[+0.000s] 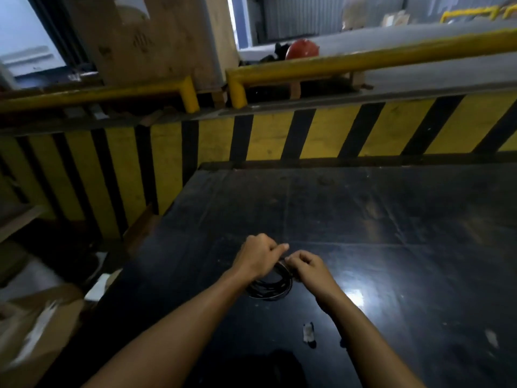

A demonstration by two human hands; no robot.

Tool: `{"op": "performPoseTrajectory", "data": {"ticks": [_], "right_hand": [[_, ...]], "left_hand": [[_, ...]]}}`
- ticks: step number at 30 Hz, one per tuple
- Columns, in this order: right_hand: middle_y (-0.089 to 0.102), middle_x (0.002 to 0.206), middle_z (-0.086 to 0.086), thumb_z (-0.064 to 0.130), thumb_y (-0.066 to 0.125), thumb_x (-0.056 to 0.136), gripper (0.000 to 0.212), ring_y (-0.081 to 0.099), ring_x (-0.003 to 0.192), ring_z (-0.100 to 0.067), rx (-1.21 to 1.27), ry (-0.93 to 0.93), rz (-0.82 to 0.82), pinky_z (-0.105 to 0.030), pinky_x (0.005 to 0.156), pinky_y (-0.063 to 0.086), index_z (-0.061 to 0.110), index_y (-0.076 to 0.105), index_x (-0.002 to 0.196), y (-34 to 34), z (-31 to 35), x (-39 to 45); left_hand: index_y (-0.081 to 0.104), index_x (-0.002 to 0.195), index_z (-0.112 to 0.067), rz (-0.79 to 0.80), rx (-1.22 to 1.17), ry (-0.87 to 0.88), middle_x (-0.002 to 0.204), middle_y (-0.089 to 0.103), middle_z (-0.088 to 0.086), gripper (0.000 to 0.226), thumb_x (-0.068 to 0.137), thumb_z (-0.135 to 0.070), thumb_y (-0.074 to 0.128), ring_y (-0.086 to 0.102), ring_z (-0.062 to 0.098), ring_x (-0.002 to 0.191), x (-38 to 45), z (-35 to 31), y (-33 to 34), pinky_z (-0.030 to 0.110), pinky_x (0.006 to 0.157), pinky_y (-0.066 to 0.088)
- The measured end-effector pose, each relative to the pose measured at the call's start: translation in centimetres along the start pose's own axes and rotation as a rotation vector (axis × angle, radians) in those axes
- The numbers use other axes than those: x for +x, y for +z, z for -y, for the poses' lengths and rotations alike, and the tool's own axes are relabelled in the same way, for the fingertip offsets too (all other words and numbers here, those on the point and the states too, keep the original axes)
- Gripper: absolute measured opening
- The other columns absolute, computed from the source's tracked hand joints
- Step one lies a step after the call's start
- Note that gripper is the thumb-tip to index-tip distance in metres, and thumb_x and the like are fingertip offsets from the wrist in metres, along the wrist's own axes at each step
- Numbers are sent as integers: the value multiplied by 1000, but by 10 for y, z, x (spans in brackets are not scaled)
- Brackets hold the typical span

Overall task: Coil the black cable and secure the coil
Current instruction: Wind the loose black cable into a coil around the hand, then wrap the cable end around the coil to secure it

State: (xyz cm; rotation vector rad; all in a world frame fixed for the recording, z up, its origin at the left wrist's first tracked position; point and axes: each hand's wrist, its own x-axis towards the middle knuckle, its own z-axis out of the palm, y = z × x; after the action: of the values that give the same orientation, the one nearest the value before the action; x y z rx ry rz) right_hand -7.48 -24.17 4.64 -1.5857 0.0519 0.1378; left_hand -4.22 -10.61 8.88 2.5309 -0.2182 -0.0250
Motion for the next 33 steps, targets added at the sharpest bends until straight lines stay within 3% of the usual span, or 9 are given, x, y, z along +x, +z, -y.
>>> {"op": "performPoseTrajectory", "data": {"ticks": [3,6,8,12,18,21,24,27,33], "right_hand": [[61,81,-11,10,58,88,9,58,74,-21,-127,123,-22,-27,65,54,10,55,80,-10,-49,-2],[65,109,-17,14,62,83,20,62,99,-31,-605,249,-31,-35,87,48,10,60,103,-19,-98,-9],[53,124,-18,17,57,86,35,58,107,-31,-793,301,53,-29,88,44,9,54,119,-21,-121,-20],[54,118,-16,13,50,86,23,59,102,-31,-878,242,29,-29,80,43,9,58,108,-17,-135,-35],[68,108,-16,16,56,85,22,61,103,-30,-840,329,-33,-30,80,46,6,58,105,-11,-136,-44],[68,99,-16,11,61,84,24,63,80,-25,-574,368,-144,-28,64,48,5,59,107,-5,-113,-46],[64,83,-20,1,65,80,28,54,54,-20,-130,310,-191,-30,50,44,7,49,102,1,-65,-42],[61,76,-13,2,65,82,29,48,52,-18,21,179,-174,-29,51,39,13,47,102,2,-4,-43],[62,83,-13,4,66,82,22,45,50,-13,-26,-71,-172,-25,47,34,14,51,94,-1,88,-56]], "left_hand": [[66,64,-7,95,38,-101,62,67,9,36,87,-33,59,61,20,58,-18,27,20,37,59,51],[73,98,-15,128,23,-220,101,74,5,22,86,-27,60,67,19,92,-34,47,25,38,84,56],[70,108,-15,158,29,-275,113,70,6,27,85,-24,60,65,21,102,-41,57,26,37,90,53],[65,119,-14,236,27,-294,124,66,7,35,85,-19,61,61,22,114,-51,69,25,35,99,48],[67,115,-11,327,-51,-230,125,66,7,33,83,-12,60,60,19,114,-63,75,14,30,97,48],[70,112,-9,369,-97,-175,122,67,6,30,84,-11,61,61,15,110,-67,73,6,21,84,47],[73,107,-8,370,-174,-95,114,71,5,27,82,-10,62,64,6,88,-63,59,-8,5,57,42],[72,106,-2,348,-282,3,95,70,6,26,82,-8,63,57,-8,54,-52,34,-29,3,41,35],[77,93,-11,363,-513,165,89,75,13,16,79,-15,69,65,16,74,-30,-13,-82,25,65,48]]}}
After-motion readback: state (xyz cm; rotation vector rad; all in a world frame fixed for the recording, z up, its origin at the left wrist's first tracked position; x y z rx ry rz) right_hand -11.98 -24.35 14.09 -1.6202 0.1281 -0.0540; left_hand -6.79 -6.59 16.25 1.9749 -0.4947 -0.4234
